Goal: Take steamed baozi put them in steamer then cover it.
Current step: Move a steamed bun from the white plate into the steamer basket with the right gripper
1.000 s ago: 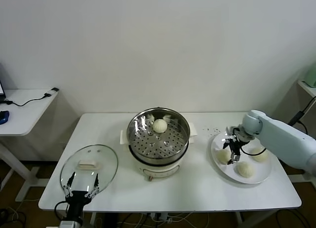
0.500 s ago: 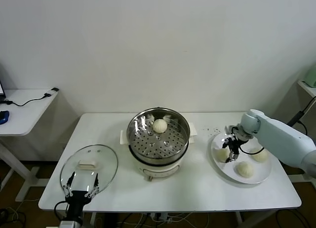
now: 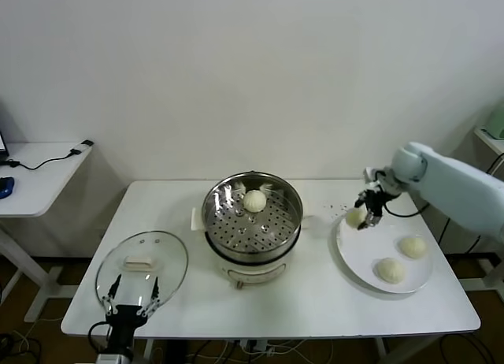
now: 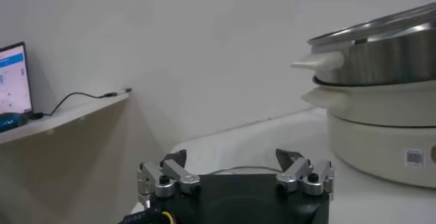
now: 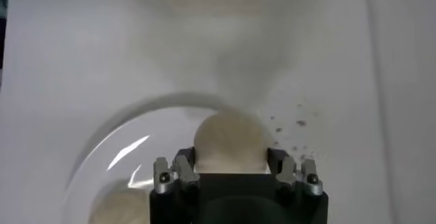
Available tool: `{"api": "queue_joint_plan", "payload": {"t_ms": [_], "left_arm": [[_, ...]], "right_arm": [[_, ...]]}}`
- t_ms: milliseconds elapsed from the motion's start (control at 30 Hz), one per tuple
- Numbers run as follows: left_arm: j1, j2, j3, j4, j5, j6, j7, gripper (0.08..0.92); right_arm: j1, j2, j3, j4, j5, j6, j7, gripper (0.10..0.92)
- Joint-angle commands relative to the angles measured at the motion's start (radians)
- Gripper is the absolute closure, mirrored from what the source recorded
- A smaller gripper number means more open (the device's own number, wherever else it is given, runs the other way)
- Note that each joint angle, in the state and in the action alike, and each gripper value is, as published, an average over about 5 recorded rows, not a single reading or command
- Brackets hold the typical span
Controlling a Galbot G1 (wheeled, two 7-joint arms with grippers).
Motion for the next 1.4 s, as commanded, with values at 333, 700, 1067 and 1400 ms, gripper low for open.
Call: {"api": "queue_joint_plan", "payload": {"t_ms": [333, 700, 1067, 1400], "left_arm": [[0.006, 0.000, 0.034, -0.029, 0.034, -0.015, 0.000, 0.177], [0.017, 0.018, 0.029, -0.033, 0.020, -0.030, -0.006, 0.177], [0.013, 0.035, 0.017, -0.034, 0.005, -0.028, -0.011, 0.177], [0.002, 0.033, 0.018, -0.026, 0.006, -0.024, -0.010, 0.177]], "right_arm": [[0.344, 0.372, -0.279, 0.092, 0.490, -0.114, 0.098, 0.347], [0.176, 0.592, -0.255, 0.004, 0.490, -0.145, 0.175, 0.347], [0.061, 0.661, -0.288, -0.056, 0.455, -0.148, 0.198, 0.347], [0.018, 0.652, -0.286, -0.066, 0.423, -0.146, 0.201, 0.347]]}}
